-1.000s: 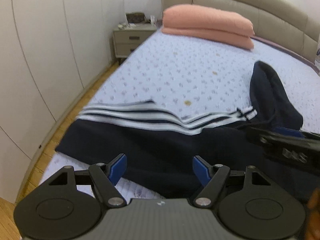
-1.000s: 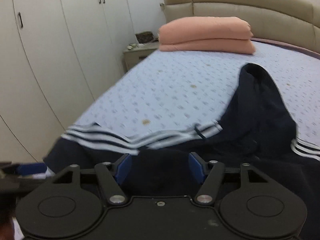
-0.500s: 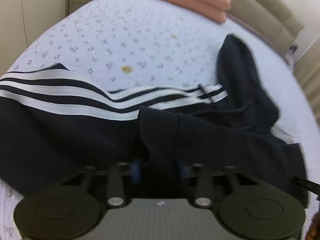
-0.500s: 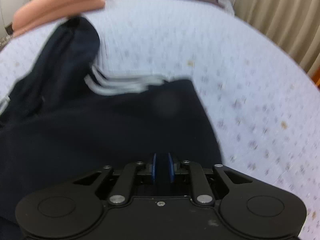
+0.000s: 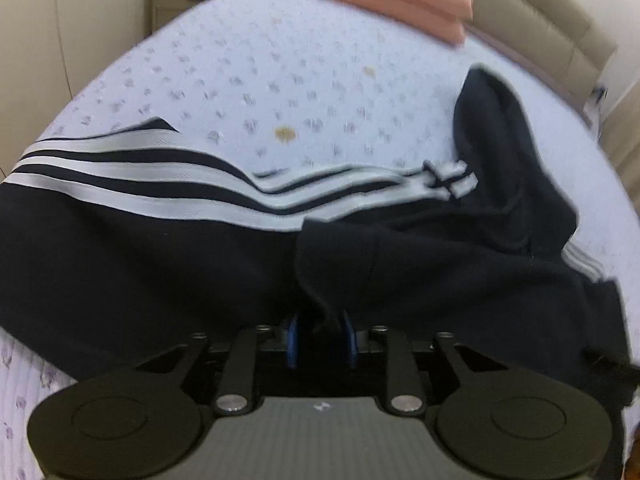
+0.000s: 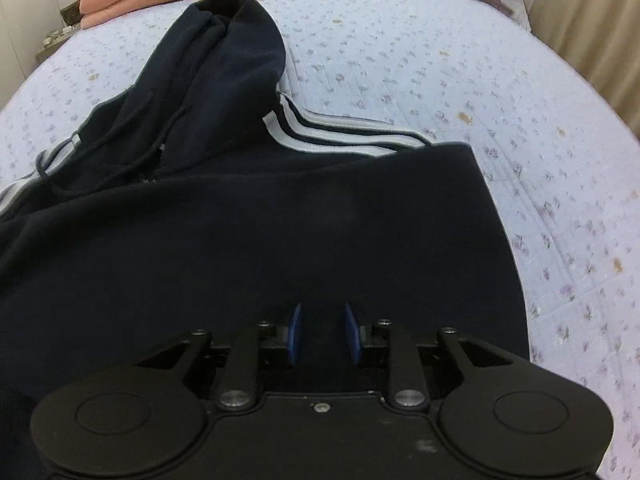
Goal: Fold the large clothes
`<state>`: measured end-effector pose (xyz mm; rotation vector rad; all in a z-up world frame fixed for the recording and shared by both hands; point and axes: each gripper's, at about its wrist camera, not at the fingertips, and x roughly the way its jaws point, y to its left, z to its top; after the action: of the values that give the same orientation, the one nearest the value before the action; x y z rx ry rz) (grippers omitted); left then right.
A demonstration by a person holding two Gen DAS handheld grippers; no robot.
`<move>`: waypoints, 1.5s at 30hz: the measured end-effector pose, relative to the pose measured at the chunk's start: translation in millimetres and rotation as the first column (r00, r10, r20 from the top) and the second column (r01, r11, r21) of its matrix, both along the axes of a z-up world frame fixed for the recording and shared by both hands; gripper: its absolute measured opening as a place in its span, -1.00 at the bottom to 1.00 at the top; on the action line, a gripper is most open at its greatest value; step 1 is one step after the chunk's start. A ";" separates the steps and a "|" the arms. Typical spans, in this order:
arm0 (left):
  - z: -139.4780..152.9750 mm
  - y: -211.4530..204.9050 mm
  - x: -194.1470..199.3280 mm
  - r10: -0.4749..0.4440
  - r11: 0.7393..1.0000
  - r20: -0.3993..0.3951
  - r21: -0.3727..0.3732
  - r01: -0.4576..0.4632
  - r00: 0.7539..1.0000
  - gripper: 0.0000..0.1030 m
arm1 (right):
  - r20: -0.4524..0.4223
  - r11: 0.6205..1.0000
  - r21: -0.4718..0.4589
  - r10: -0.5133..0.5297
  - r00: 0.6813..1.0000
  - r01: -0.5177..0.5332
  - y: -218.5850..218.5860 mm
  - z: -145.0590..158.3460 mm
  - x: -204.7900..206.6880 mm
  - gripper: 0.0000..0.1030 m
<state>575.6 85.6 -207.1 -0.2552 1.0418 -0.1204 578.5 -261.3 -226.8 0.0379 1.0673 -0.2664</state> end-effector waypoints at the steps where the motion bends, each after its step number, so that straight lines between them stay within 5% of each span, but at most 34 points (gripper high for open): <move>1: 7.8 5.5 -4.2 0.039 0.999 0.023 -0.007 -0.038 0.999 -0.26 | -0.006 1.000 -0.011 0.009 1.000 -0.009 1.3 3.4 2.8 -0.41; 4: 35.3 11.9 -19.4 0.105 0.993 0.145 0.047 -0.113 0.984 -0.08 | 0.071 0.999 0.018 0.035 0.997 -0.036 10.8 26.6 0.7 -0.41; 8: 51.3 -4.1 -18.1 0.005 0.999 0.204 -0.035 0.002 0.979 -0.09 | 0.141 0.991 0.069 0.100 0.985 -0.111 44.0 44.6 -2.6 -0.41; 11: 34.6 -35.3 -6.0 -0.069 0.998 0.156 0.010 0.069 0.985 -0.12 | 0.097 0.983 0.046 0.173 0.980 -0.178 76.2 30.9 3.0 -0.41; 14: -8.6 -59.8 8.3 -0.107 0.986 -0.003 0.126 0.106 0.994 -0.24 | -0.048 0.979 0.075 0.194 0.980 -0.190 91.1 -0.9 15.8 -0.39; 17: -6.8 -71.4 1.1 -0.155 0.964 0.058 0.227 0.138 0.986 -0.22 | -0.080 0.973 0.057 0.226 0.971 -0.222 94.9 -14.9 23.9 -0.32; 24: 33.3 1.0 -24.6 0.112 0.958 0.185 0.242 -0.155 0.976 -0.04 | -0.114 0.965 0.070 0.261 0.959 -0.254 91.1 -18.8 35.3 -0.30; 28: 39.3 88.5 -28.5 0.347 0.865 0.208 0.306 -0.398 0.914 0.13 | -0.121 0.964 0.034 0.266 0.956 -0.263 98.3 -17.5 40.2 -0.28; 31: 31.1 171.2 -29.4 0.527 0.796 0.125 0.275 -0.540 0.841 0.17 | -0.115 0.962 0.010 0.270 0.956 -0.271 101.7 -17.3 37.6 -0.28; 35: 5.2 271.9 -33.8 0.713 0.701 -0.036 0.072 -0.710 0.700 0.18 | -0.106 0.961 -0.002 0.274 0.956 -0.275 103.2 -16.6 33.7 -0.27; 37: -14.3 307.1 -31.6 0.744 0.658 -0.127 -0.027 -0.752 0.656 0.20 | -0.106 0.961 -0.010 0.274 0.956 -0.277 103.8 -16.3 33.6 -0.26; 40: -50.2 341.7 -33.5 0.753 0.560 -0.272 -0.212 -0.801 0.599 0.23 | -0.109 0.960 -0.028 0.274 0.956 -0.278 106.3 -16.0 33.6 -0.25; 42: -68.0 353.3 -34.4 0.755 0.497 -0.334 -0.270 -0.825 0.564 0.31 | -0.111 0.960 -0.042 0.272 0.956 -0.278 109.5 -15.1 32.2 -0.25; 45: -88.3 362.2 -30.4 0.748 0.426 -0.369 -0.371 -0.826 0.551 0.34 | -0.111 0.955 -0.045 0.287 0.952 -0.293 112.7 -14.6 30.9 -0.25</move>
<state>545.2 447.8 -295.4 -1.2635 0.9181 0.5216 609.3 -148.6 -241.4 -0.1888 1.1510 -0.0339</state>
